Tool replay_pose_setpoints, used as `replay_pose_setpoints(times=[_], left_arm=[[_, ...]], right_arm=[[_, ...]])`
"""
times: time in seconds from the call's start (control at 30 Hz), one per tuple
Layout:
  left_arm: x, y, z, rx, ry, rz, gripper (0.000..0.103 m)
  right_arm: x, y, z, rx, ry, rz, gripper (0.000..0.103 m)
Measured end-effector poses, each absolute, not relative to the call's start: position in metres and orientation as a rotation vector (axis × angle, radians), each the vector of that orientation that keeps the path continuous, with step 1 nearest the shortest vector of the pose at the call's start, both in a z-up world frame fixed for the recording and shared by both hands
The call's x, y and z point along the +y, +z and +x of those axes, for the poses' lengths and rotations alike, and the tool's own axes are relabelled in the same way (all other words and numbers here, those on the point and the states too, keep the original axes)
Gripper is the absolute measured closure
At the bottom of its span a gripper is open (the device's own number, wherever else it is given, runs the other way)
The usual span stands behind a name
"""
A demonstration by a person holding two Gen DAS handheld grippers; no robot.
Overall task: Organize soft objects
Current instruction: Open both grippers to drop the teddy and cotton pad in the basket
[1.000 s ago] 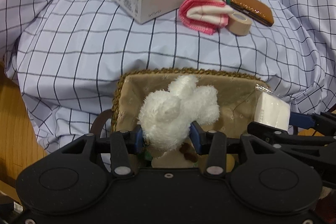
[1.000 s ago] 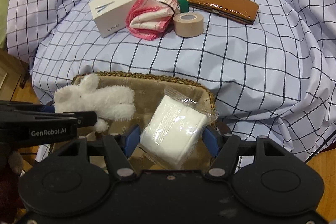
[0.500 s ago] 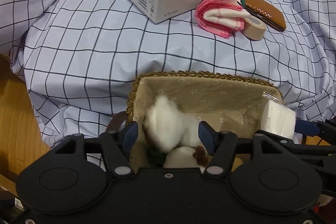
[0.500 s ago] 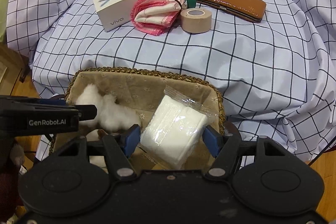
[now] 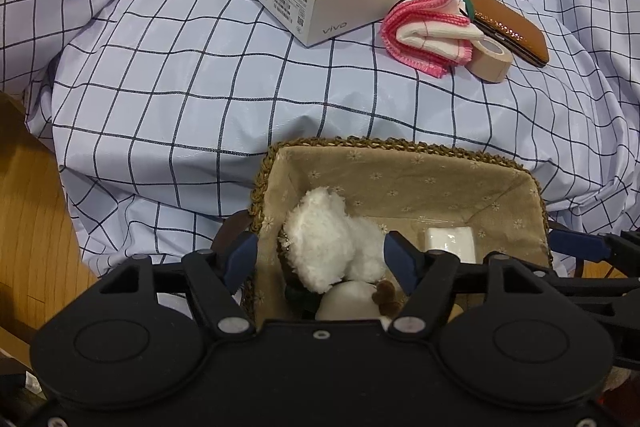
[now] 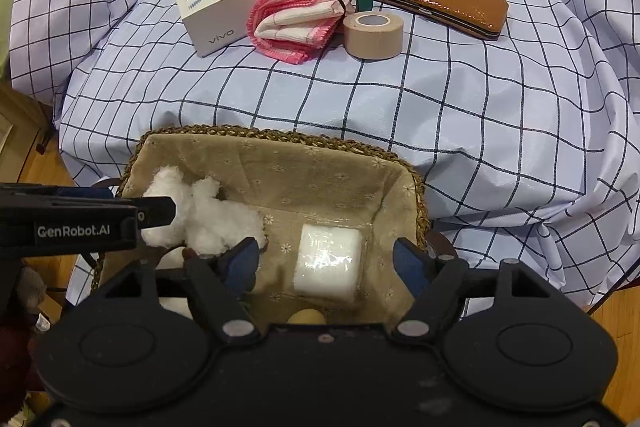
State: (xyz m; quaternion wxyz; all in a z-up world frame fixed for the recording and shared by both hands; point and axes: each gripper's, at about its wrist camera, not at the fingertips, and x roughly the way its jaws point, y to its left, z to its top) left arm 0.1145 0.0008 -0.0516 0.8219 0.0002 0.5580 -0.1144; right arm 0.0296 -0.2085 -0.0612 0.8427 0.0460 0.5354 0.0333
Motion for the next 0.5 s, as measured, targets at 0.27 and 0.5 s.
replay_pose_setpoints(times=[0.27,0.5], left_arm=[[-0.0029,-0.0492,0.1128,1.164,-0.257,0.014,0.030],[-0.0040,-0.0459,0.1146,1.143,-0.270,0.020,0.025]], right_arm=[[-0.2096,-0.0608,0.0317,1.128,0.070,0.100,0.026],[-0.2096,-0.0598,0.0344,1.117,0.070,0.105,0.026]])
